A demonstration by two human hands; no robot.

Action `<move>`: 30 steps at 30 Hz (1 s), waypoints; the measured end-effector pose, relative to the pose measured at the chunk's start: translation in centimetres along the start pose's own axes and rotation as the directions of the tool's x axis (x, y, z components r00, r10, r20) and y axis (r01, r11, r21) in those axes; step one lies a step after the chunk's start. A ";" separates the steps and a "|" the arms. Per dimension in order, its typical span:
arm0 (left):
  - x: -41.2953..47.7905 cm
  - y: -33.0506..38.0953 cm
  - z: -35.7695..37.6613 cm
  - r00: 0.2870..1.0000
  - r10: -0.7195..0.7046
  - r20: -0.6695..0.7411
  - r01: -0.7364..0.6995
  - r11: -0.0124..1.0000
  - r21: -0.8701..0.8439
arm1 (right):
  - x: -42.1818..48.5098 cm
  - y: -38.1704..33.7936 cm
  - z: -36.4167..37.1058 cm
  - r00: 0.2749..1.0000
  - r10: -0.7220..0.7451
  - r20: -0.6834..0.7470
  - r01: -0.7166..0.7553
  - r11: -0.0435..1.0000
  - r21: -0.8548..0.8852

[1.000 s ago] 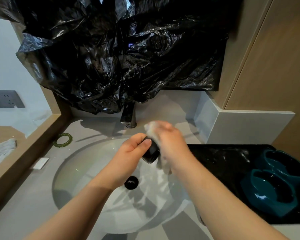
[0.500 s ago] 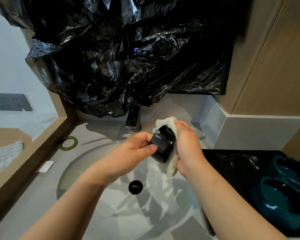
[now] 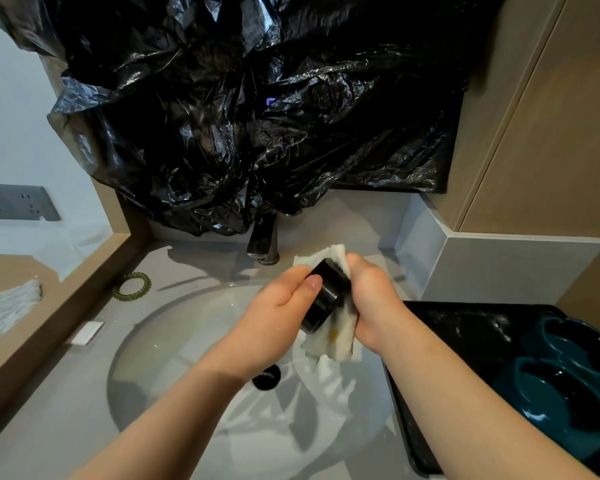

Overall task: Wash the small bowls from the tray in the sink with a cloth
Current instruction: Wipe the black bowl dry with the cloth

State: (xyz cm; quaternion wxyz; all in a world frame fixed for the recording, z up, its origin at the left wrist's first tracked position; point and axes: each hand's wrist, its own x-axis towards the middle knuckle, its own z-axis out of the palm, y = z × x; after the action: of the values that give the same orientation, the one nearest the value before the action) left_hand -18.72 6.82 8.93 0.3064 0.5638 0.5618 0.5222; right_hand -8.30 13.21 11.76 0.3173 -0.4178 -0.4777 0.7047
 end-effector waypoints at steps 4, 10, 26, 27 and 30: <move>0.1 0.5 -0.5 0.999 0.050 -0.016 -0.049 0.997 0.054 | -0.3 0.5 1.1 0.937 -0.348 0.019 0.337 0.891 -0.305; -0.8 0.5 -0.1 0.977 0.144 -0.160 -0.155 0.986 -0.057 | -0.3 -1.0 0.8 0.981 0.073 0.179 -0.106 0.977 0.185; -1.0 -0.6 -1.6 1.000 0.007 -0.013 -0.008 0.989 -0.146 | 0.5 1.2 1.3 0.995 -0.095 0.022 0.094 0.994 0.052; -0.6 -0.4 -1.7 0.999 -0.028 0.023 0.032 0.988 -0.152 | 0.3 1.1 1.5 0.987 -0.162 0.008 0.162 0.986 -0.022; 0.0 0.5 -2.0 0.996 -0.083 0.045 0.089 0.987 -0.131 | -0.4 1.4 2.1 0.915 -0.403 0.032 0.393 0.869 -0.299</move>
State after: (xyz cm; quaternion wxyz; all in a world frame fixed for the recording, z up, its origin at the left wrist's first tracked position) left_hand -20.42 6.30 9.94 0.3764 0.5276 0.5435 0.5334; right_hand -10.04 11.59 10.96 0.3960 -0.3646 -0.6497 0.5369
